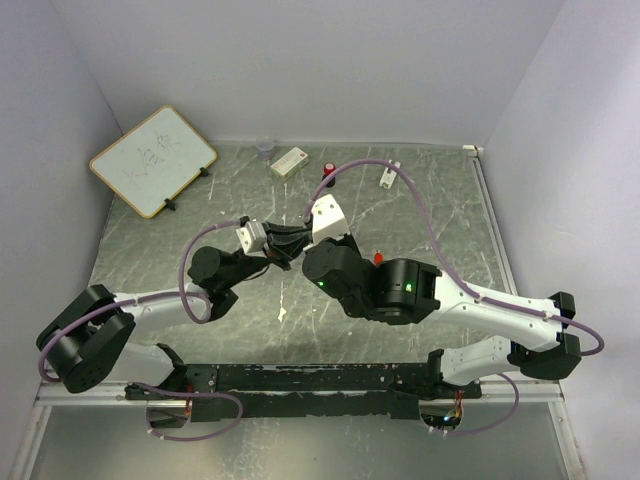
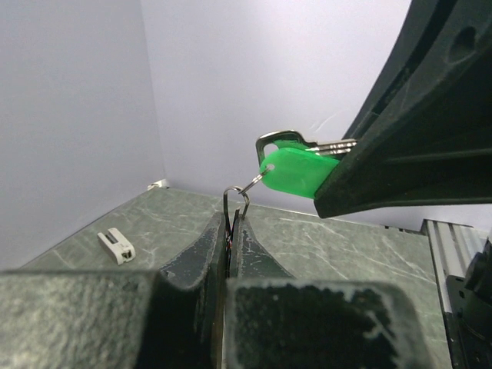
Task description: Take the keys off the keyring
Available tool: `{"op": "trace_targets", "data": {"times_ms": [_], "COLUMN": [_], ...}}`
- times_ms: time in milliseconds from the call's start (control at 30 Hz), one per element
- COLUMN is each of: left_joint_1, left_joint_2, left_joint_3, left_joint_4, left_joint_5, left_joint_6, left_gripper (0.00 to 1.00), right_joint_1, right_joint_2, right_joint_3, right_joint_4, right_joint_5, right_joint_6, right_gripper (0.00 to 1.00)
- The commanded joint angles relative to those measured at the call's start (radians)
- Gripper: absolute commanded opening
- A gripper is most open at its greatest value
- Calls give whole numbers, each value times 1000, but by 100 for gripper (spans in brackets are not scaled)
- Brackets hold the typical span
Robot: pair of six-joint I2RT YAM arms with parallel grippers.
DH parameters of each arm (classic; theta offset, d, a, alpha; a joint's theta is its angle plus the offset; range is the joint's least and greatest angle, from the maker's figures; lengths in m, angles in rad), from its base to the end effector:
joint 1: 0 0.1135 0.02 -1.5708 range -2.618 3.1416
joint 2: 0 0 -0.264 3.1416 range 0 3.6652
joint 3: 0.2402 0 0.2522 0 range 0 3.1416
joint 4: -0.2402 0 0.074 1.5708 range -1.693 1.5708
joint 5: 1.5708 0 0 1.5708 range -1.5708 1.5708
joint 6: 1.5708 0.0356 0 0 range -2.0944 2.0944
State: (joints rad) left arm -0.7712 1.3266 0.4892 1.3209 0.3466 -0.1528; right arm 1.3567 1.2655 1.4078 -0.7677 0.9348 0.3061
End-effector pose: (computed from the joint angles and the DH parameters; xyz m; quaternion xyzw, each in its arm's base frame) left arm 0.1779 -0.1898 0.2778 0.2956 0.4404 -0.4556 0.7149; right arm 0.0815 0.2399 0.4037 -0.2211 0.7906 0.0300 0.5703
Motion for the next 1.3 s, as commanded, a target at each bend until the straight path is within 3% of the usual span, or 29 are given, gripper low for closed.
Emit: {"op": "trace_targets", "data": {"times_ms": [0, 1267], "left_joint_1": [9, 10], "left_joint_2": [-26, -294], "left_joint_3": [19, -39], "left_joint_4": [-86, -88], "left_joint_5": [-144, -166], "left_joint_6": [49, 56], "left_gripper": [7, 7], "right_joint_1": [9, 14], "right_joint_2": [-8, 32], "right_joint_3": [25, -71], "right_joint_4": [18, 58], "right_joint_5": [12, 1], "right_joint_6": [-14, -5], "right_gripper": [0, 0]}}
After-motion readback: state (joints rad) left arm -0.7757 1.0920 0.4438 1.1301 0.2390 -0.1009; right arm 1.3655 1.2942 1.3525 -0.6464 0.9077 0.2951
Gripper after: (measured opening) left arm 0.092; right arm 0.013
